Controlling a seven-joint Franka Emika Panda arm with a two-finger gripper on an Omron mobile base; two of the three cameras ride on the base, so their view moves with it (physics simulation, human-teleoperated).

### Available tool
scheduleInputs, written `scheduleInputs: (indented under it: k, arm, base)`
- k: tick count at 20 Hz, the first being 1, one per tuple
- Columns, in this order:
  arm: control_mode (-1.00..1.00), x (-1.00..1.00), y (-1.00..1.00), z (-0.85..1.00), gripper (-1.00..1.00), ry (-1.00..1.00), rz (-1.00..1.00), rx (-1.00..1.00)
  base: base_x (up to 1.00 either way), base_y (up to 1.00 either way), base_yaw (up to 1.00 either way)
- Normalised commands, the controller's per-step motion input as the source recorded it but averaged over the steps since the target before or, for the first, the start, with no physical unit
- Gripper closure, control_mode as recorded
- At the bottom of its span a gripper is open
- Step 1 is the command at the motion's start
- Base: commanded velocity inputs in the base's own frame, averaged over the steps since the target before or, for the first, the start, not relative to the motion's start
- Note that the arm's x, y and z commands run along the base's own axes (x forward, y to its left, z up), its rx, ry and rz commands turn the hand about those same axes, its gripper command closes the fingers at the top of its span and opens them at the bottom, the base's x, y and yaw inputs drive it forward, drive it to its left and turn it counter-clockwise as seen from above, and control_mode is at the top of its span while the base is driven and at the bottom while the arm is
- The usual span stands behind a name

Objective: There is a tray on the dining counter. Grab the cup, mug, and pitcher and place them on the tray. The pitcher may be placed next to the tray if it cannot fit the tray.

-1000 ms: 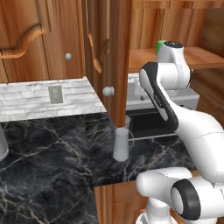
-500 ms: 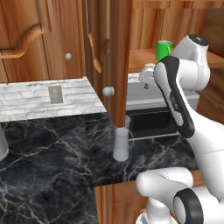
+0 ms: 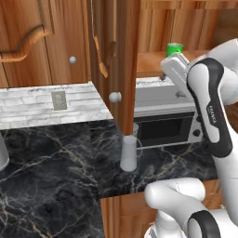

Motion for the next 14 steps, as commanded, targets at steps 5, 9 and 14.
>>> scheduleInputs:
  k: [5, 9, 14]
  arm:
    - [-1.00, 0.00, 0.00, 0.48, -1.00, -0.01, 0.00, 0.26]
    - [-1.00, 0.00, 0.00, 0.42, -1.00, -0.02, 0.00, 0.19]
    - [-1.00, 0.05, 0.01, 0.47, -1.00, -0.04, 0.00, 0.07]
  base:
    - [0.00, 0.00, 0.00]
    - [0.00, 0.00, 0.00]
    - [0.00, 0.00, 0.00]
